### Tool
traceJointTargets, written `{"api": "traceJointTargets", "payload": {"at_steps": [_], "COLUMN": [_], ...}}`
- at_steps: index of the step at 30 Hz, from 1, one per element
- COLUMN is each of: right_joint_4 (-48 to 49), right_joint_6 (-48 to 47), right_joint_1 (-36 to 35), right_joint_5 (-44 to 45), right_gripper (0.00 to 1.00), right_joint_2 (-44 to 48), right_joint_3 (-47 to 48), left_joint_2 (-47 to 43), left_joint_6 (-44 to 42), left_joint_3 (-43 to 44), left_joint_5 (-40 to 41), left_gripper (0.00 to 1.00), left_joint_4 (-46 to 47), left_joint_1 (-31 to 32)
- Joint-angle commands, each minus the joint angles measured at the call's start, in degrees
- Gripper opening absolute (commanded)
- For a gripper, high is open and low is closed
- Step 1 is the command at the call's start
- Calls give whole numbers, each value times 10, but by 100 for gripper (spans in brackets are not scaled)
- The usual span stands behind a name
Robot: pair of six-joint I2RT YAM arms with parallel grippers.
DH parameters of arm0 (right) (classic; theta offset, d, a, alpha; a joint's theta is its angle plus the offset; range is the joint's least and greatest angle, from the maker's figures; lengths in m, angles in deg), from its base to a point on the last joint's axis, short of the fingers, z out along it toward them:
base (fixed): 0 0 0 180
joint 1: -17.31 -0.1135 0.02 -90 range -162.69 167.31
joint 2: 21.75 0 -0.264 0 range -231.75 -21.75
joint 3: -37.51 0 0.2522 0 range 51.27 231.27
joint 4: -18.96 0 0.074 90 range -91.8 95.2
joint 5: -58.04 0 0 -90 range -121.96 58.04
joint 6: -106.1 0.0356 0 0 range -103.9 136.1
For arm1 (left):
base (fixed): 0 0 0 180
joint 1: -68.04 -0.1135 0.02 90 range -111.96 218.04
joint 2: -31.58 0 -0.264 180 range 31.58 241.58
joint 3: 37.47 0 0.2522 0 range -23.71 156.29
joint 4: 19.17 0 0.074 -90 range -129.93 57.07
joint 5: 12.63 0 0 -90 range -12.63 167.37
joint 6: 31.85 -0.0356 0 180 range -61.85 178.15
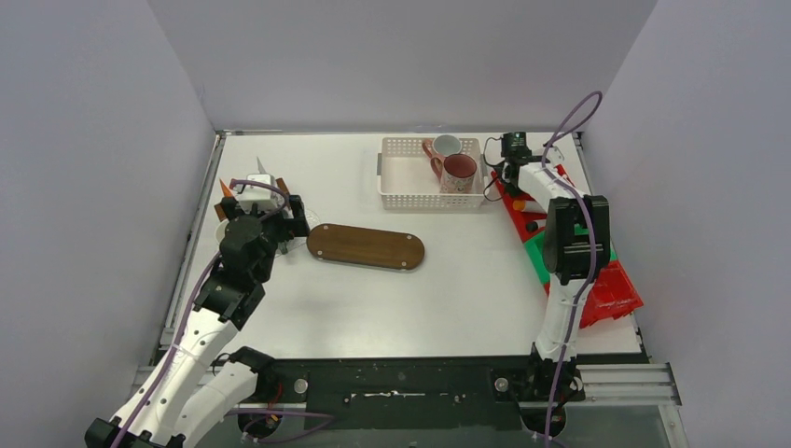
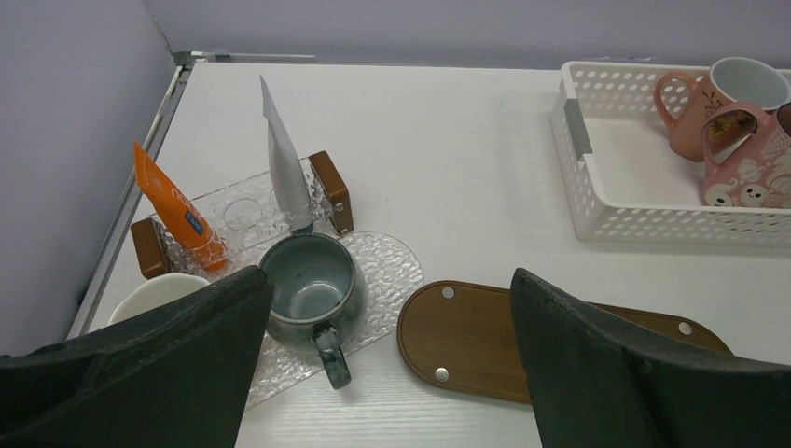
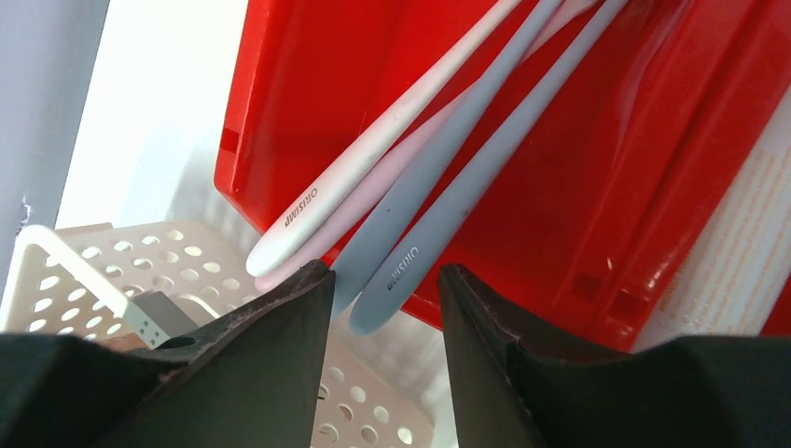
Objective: Prepare toiletry sets of a toothbrush and toothpaste on the tray
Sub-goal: Pick up the toothbrush from the storage box.
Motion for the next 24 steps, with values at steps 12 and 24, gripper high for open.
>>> {"api": "traceJointTargets", "payload": {"at_steps": [12,24], "right_joint_4": [3,9], "right_joint_6": [18,33], "right_joint_1": [11,28], "right_joint_5": [-10,-37], "right_gripper": [28,26], "right_joint_2": [-3,34], "right_joint_3": [10,-17], "left_joint_2": [0,-5], "left_joint_6": [-10,-11], "left_joint_3": [-1,-3], "left_joint_5": [1,0], "left_gripper": [97,97], "left_joint_4": [33,36], "left_joint_1": [0,0]}}
